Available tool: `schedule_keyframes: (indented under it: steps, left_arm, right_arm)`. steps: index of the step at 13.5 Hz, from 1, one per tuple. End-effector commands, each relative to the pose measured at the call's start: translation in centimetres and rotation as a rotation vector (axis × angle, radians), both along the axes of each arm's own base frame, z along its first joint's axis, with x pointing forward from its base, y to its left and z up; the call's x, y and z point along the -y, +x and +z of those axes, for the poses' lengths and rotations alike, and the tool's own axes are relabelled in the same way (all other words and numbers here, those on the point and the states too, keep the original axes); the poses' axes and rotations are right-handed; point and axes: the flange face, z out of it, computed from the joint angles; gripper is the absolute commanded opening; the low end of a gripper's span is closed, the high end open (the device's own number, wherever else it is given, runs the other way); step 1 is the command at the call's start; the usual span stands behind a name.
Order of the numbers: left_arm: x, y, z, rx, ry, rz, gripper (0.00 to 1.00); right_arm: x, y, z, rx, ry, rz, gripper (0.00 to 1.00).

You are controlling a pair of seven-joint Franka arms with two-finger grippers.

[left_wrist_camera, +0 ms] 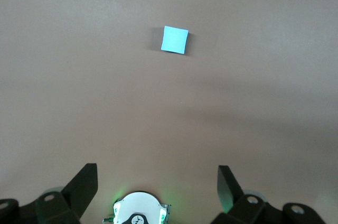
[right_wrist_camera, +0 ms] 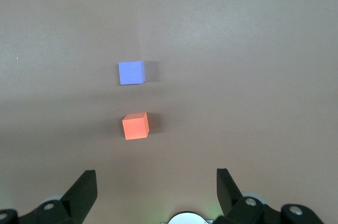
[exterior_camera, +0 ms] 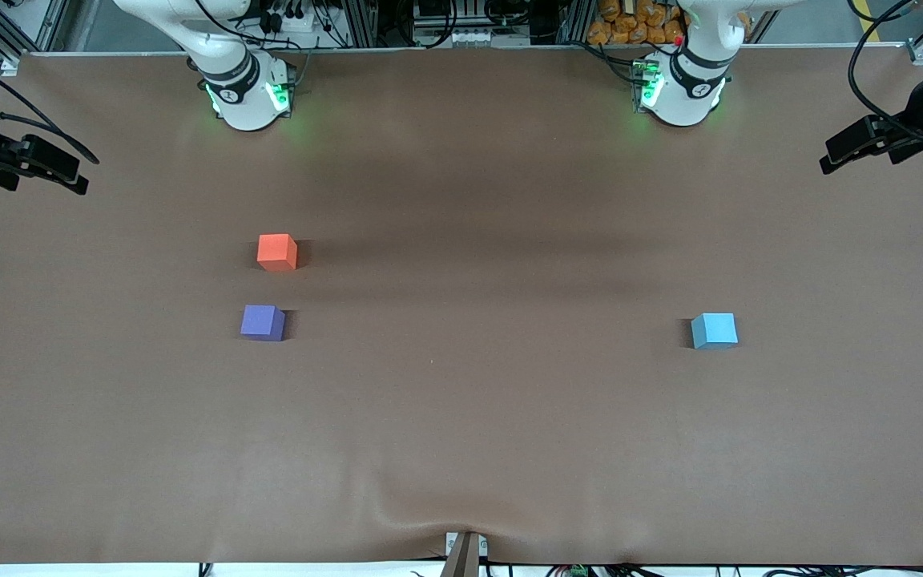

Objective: Place blue block between orange and purple blocks

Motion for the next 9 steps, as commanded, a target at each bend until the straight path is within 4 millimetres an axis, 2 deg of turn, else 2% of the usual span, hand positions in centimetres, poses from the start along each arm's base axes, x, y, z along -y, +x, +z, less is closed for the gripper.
schedule_keyframes:
  steps: [1,5,9]
  left_arm:
    - [-0.13,-0.57,1.28,0.007,0.006,-0.017,1.0]
    - [-0.09,-0.13,1.7,0.018,0.007,-0.013,1.0]
    - [-0.07,0.22,1.03,0.004,0.003,-0.018,1.0]
  right_arm:
    - [-0.05,-0.71,0.24,0.001,0.011,-0.006,1.0]
    - [-0.05,-0.73,0.23,0.0,0.011,-0.006,1.0]
    - [-0.05,-0.71,0.24,0.001,0.011,-0.006,1.0]
